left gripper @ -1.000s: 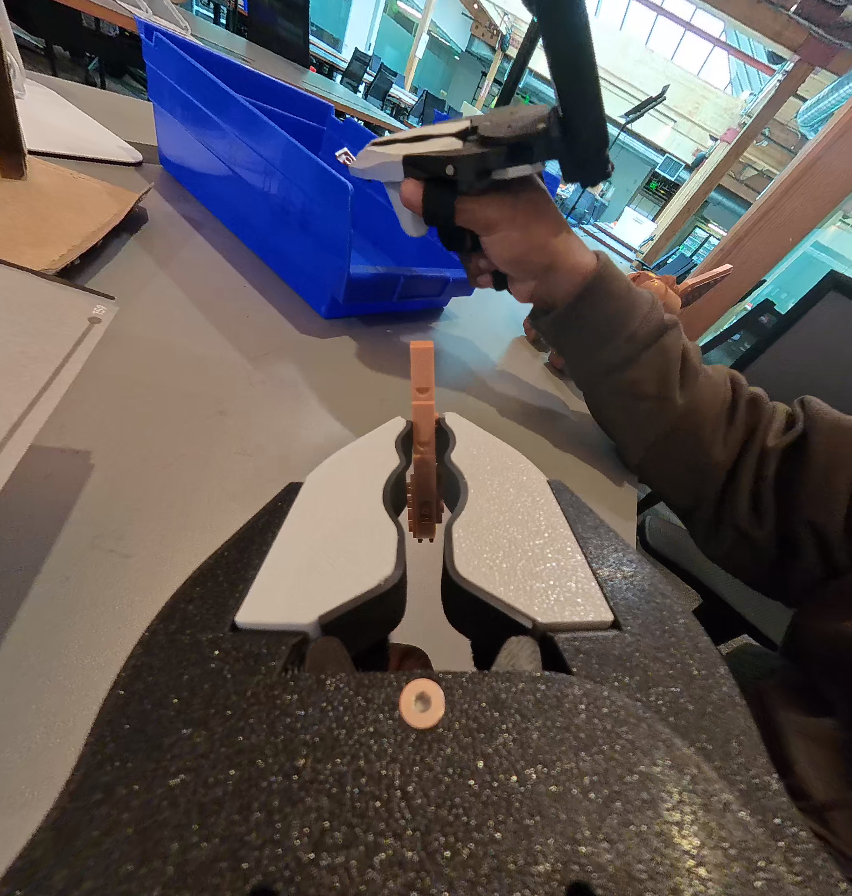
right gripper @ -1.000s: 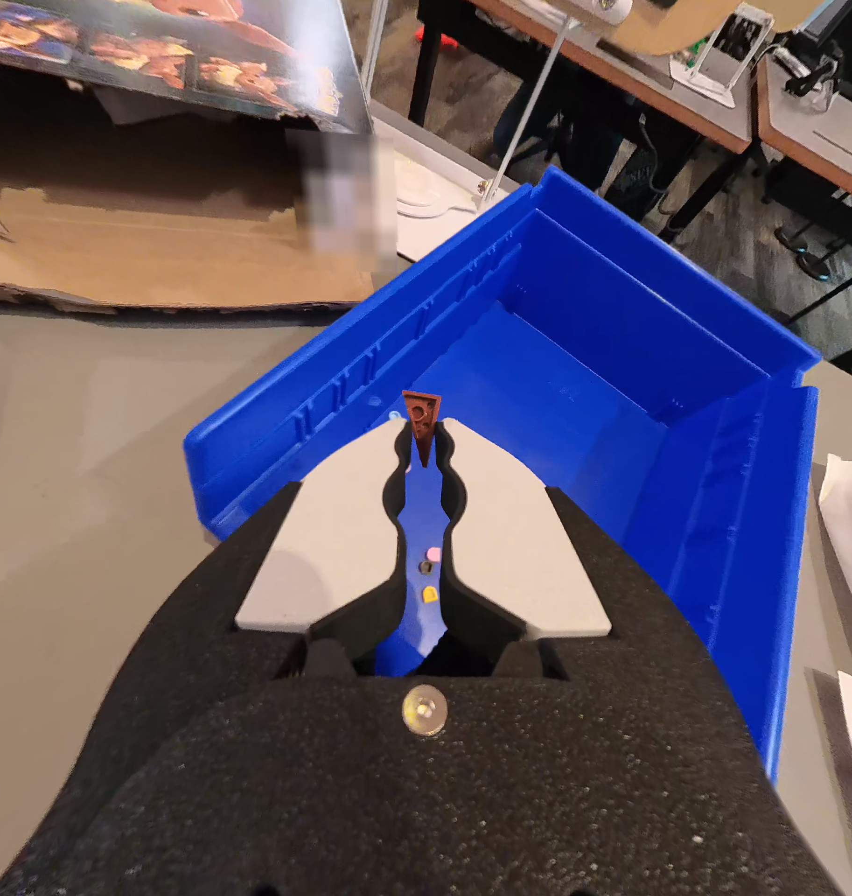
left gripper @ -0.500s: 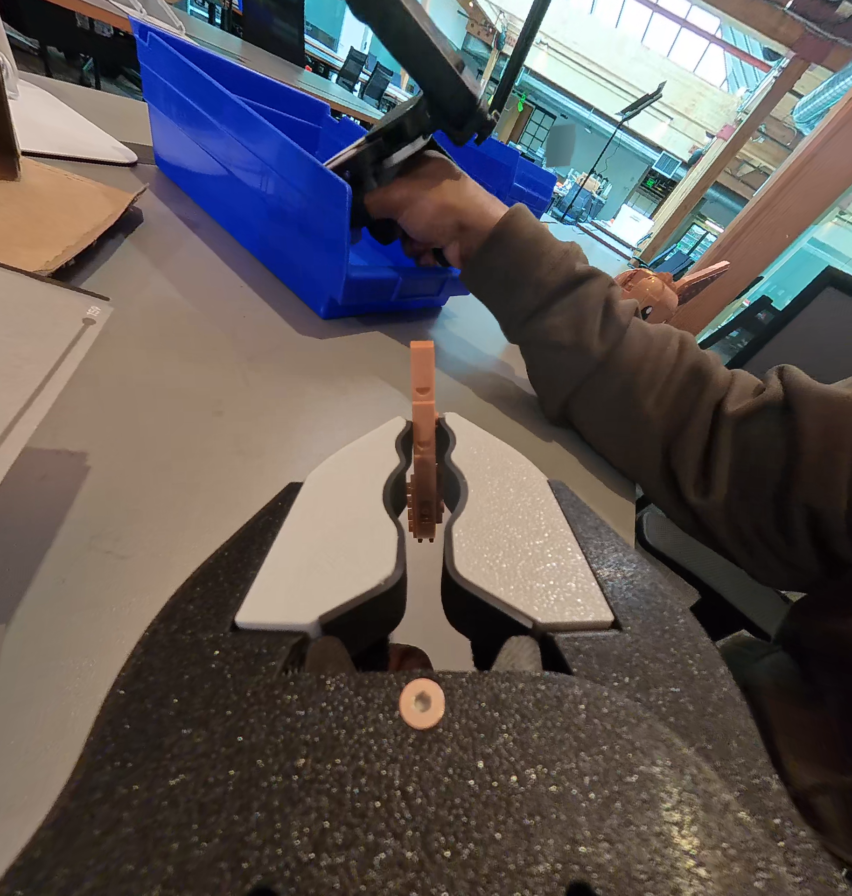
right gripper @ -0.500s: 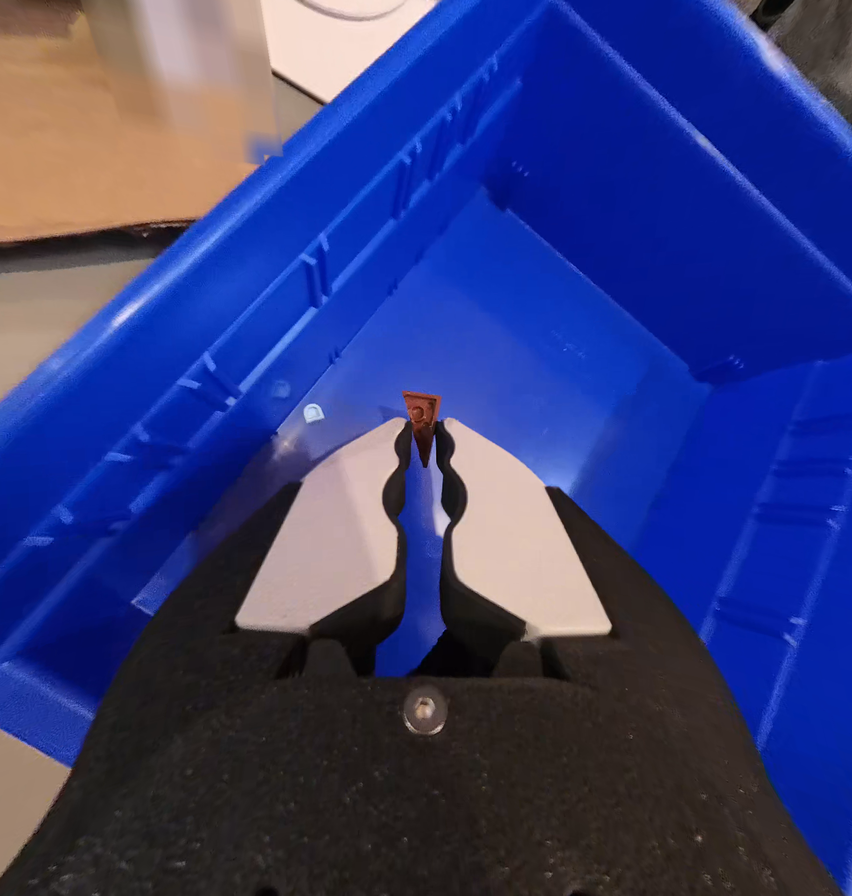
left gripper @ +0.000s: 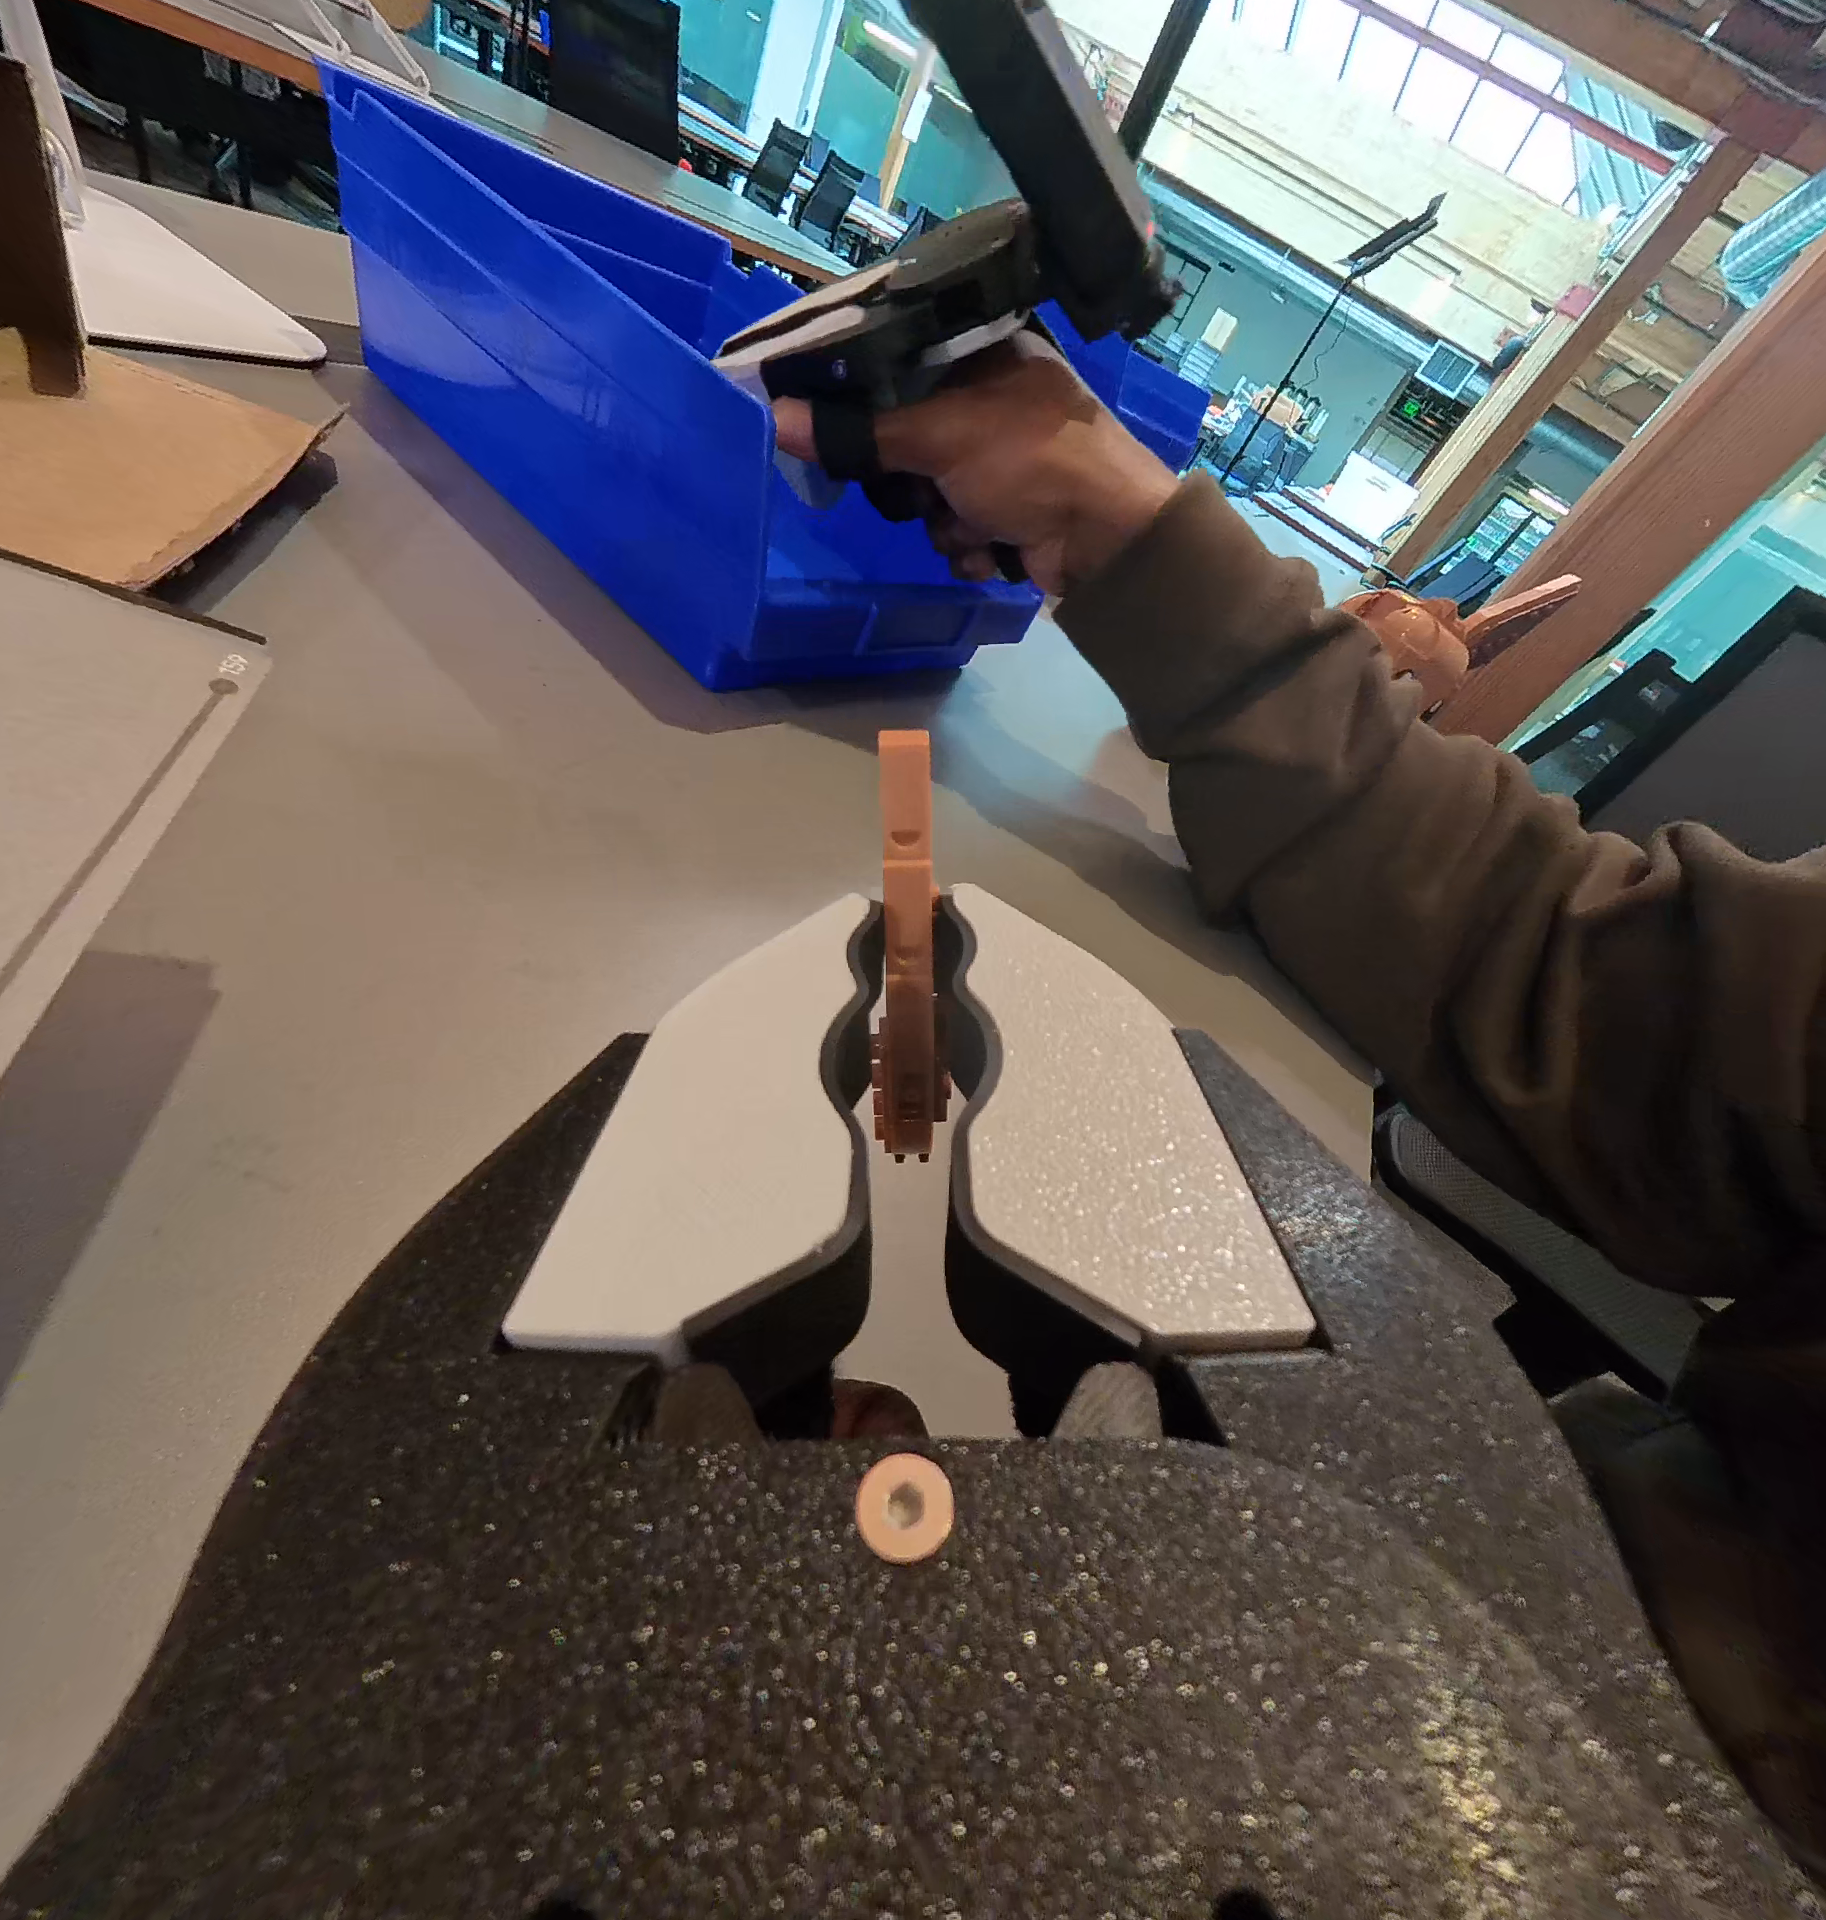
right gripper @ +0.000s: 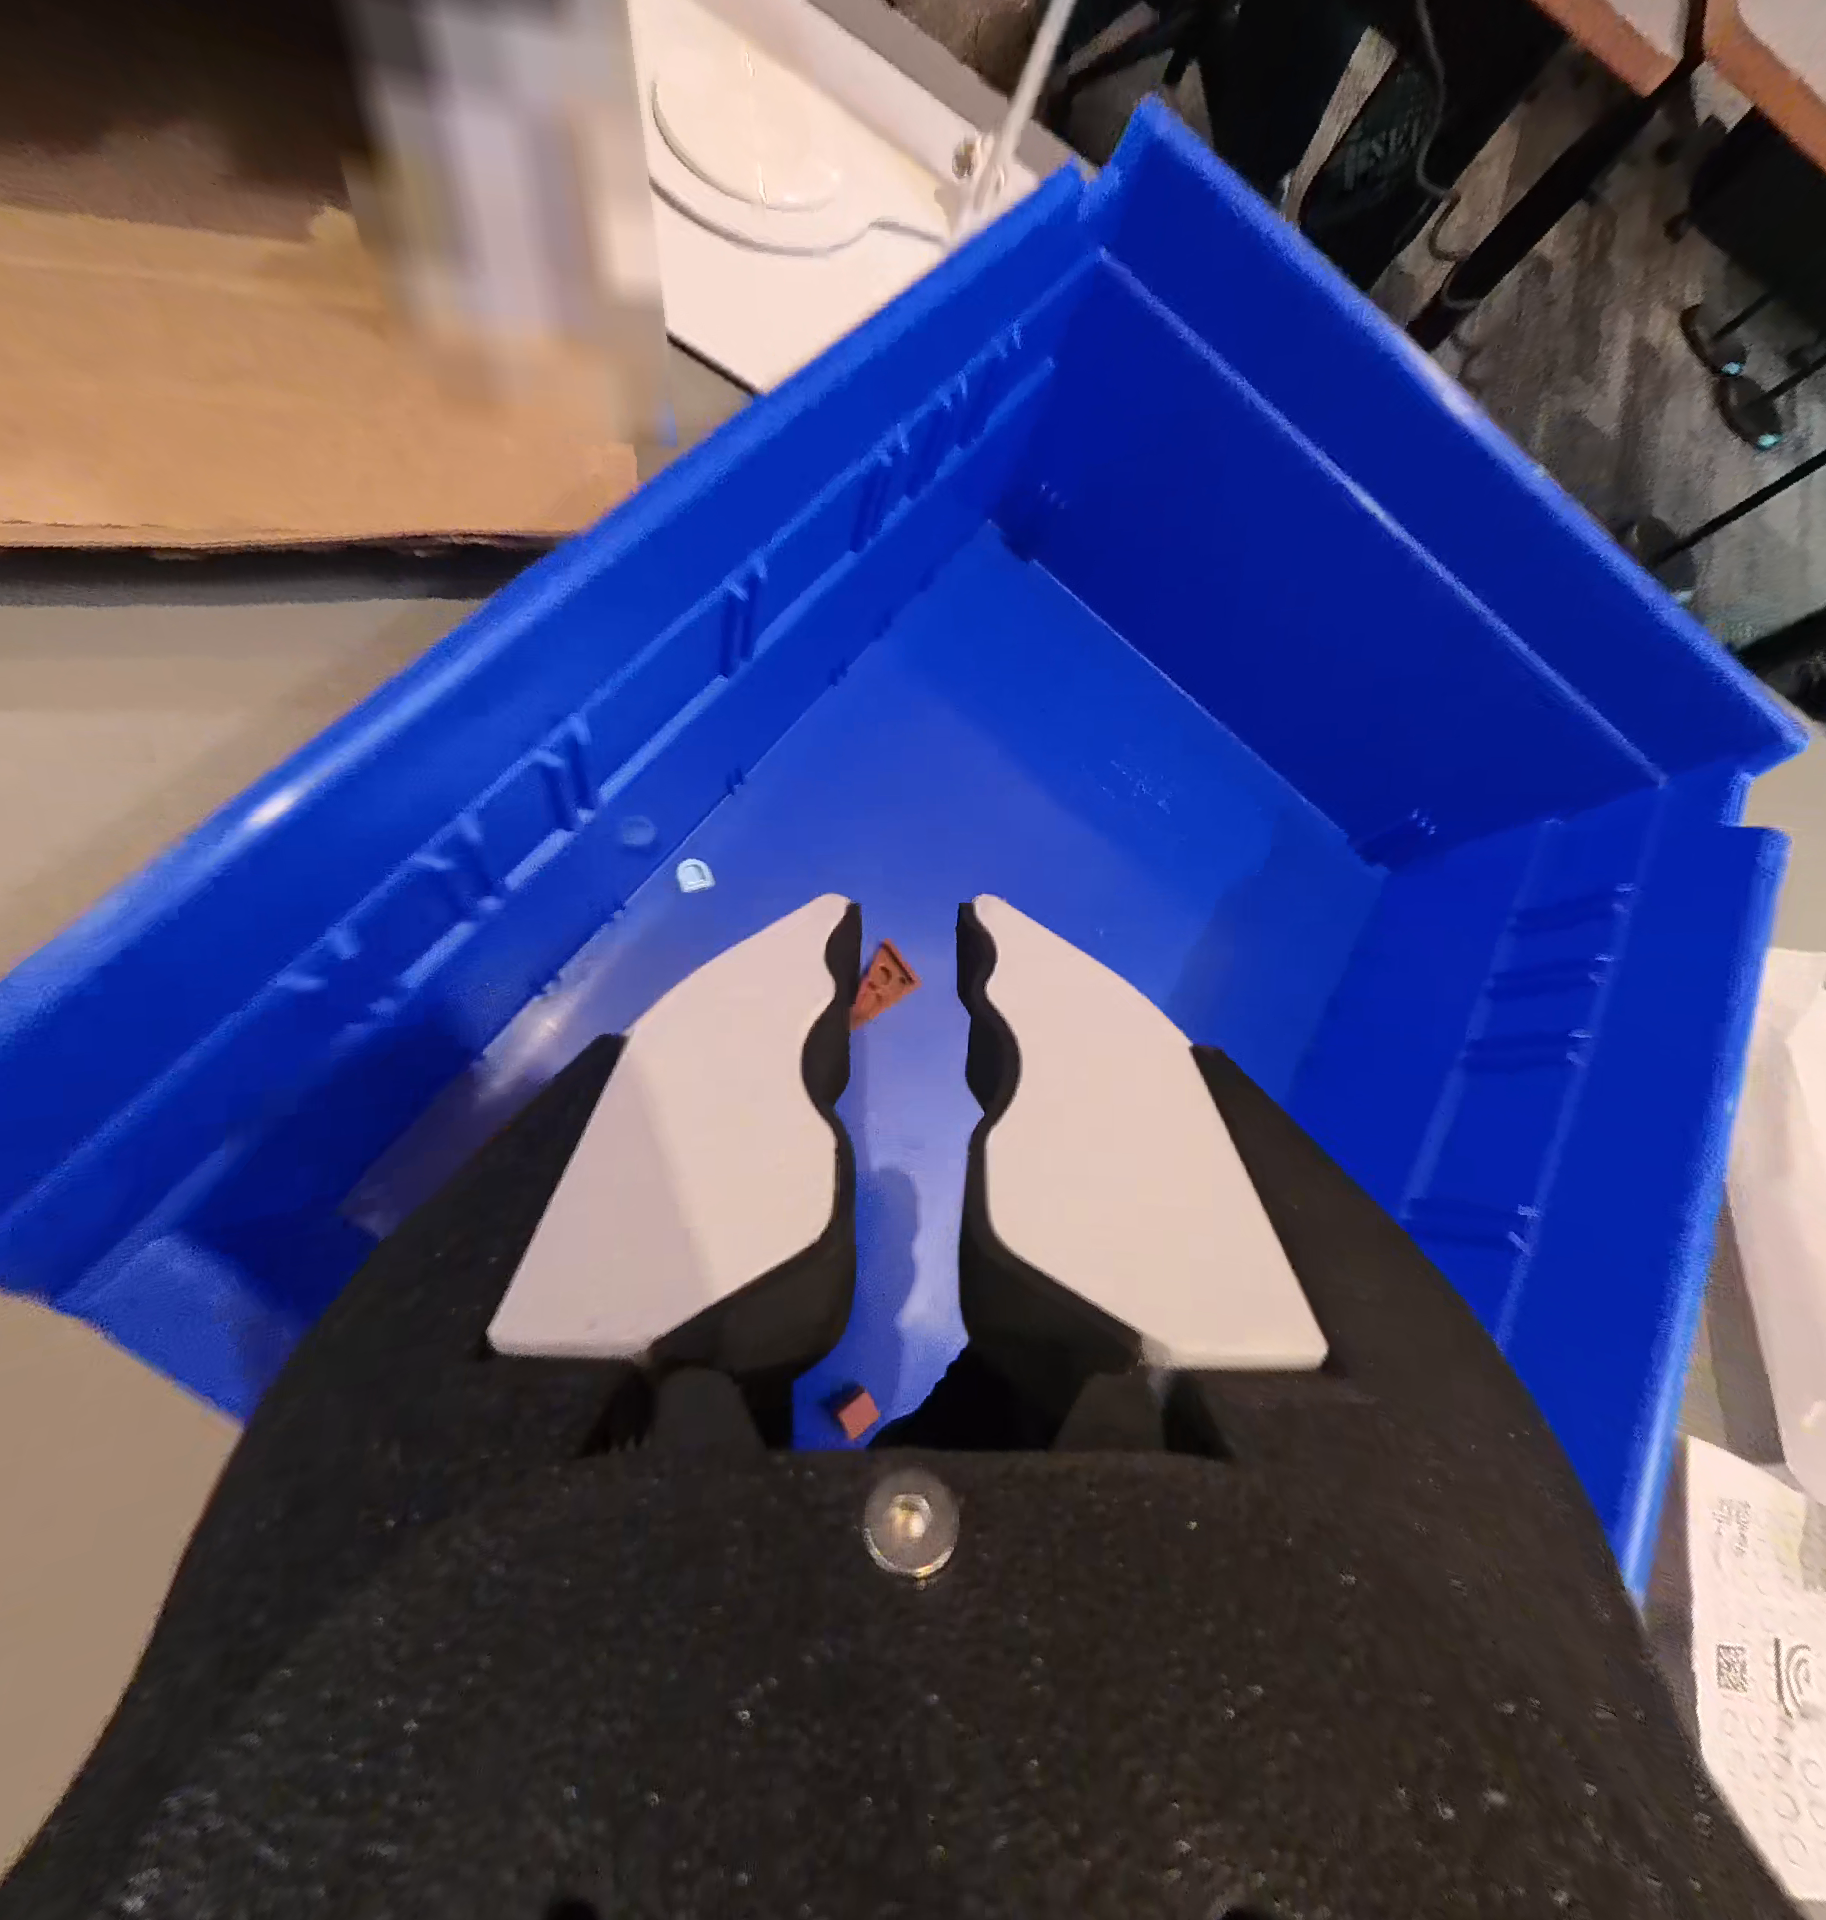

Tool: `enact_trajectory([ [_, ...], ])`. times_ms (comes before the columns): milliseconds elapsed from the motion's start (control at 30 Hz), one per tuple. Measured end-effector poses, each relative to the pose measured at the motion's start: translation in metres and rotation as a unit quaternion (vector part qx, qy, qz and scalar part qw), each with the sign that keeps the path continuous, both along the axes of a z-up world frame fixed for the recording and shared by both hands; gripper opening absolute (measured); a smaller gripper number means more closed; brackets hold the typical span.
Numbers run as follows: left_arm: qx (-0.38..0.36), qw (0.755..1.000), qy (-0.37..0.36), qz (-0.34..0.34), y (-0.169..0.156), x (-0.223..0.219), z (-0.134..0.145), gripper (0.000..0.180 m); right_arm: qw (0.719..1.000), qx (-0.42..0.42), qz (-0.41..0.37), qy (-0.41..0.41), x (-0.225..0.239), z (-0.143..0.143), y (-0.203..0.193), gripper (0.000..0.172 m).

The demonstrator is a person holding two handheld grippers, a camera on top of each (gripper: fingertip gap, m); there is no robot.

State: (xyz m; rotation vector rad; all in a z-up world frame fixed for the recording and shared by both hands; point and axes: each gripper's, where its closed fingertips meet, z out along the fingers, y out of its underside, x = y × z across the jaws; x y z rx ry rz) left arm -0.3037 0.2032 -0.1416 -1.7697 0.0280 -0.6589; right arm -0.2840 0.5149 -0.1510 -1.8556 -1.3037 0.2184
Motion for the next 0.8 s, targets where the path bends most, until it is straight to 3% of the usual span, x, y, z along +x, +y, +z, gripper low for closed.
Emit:
enact_trajectory([
  [100, 0.008, 1.0, -0.012, 0.01, -0.001, -0.005, 0.003, 0.01, 0.998, 0.029, 0.047, 0.039, -0.007, 0.026, -0.033, 0.015],
  [233, 0.018, 0.999, -0.035, 0.016, -0.002, -0.01, 0.008, 0.01, 0.964, 0.085, 0.217, 0.13, -0.026, 0.068, -0.128, 0.0],
  [367, 0.023, 0.999, -0.045, 0.015, -0.002, -0.011, 0.01, 0.01, 0.899, 0.002, 0.401, 0.172, -0.033, 0.056, -0.236, 0.0],
  [467, 0.033, 0.997, -0.074, 0.013, -0.003, -0.013, 0.014, 0.01, 0.856, -0.102, 0.481, 0.156, -0.035, 0.032, -0.289, 0.002],
  [600, 0.047, 0.992, -0.115, -0.006, -0.006, -0.012, 0.021, 0.01, 0.829, -0.18, 0.506, 0.153, -0.037, 0.016, -0.313, 0.004],
  [800, 0.041, 0.994, -0.1, -0.029, -0.007, -0.003, 0.019, 0.01, 0.787, -0.277, 0.496, 0.239, -0.035, 0.043, -0.313, 0.013],
])
